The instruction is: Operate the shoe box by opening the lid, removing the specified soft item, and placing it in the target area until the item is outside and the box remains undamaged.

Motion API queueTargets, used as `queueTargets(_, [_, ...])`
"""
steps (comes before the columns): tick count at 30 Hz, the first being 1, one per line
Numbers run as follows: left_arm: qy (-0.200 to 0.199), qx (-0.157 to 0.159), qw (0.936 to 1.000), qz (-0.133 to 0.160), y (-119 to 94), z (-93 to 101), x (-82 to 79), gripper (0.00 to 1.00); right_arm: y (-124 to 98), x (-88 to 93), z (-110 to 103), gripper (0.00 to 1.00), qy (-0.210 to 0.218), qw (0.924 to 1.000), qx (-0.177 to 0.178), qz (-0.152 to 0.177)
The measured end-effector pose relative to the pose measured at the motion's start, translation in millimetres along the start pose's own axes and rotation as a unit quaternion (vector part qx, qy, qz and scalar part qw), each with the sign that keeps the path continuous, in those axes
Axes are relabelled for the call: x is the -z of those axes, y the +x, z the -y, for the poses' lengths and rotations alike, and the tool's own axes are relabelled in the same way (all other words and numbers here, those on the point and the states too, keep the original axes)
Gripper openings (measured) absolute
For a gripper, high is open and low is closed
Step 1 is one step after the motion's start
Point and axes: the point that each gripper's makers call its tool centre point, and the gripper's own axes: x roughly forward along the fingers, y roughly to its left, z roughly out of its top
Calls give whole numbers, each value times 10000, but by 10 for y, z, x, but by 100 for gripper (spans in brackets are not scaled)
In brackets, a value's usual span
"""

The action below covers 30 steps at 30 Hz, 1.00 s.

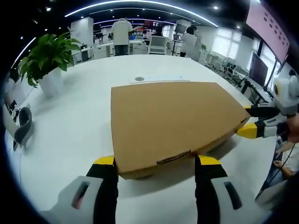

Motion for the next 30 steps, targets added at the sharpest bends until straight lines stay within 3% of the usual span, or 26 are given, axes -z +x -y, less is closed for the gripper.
queueTargets(30, [85, 119, 9999, -51, -194, 90, 190, 65, -231, 196, -153, 54, 73, 10000, 41, -45])
